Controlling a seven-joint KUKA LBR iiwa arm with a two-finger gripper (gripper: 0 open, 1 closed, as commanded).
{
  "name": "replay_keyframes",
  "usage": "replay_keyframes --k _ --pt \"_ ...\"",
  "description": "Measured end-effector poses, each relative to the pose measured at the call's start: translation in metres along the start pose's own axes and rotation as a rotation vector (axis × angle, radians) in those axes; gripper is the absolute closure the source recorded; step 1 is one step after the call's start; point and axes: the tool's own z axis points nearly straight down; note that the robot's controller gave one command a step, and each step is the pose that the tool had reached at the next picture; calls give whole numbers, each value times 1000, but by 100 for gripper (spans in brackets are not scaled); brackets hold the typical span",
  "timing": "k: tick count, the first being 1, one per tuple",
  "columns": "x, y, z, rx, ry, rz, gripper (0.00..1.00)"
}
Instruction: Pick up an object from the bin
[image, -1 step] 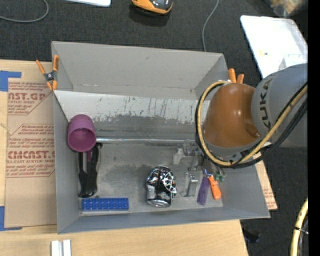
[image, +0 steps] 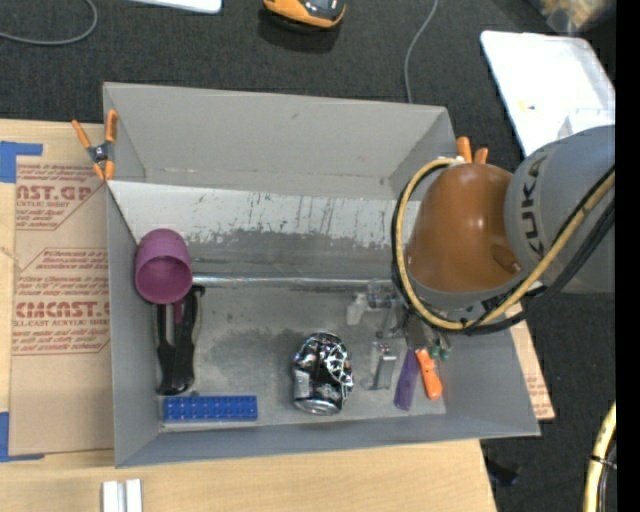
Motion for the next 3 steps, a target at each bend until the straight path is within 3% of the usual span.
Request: replay_keyframes --k 1,2,3 --pt "26 33 87 -2 1 20 0" --pt "22 43 42 -2 -14 155 0" --pt "13 33 52 -2 -4 415 0"
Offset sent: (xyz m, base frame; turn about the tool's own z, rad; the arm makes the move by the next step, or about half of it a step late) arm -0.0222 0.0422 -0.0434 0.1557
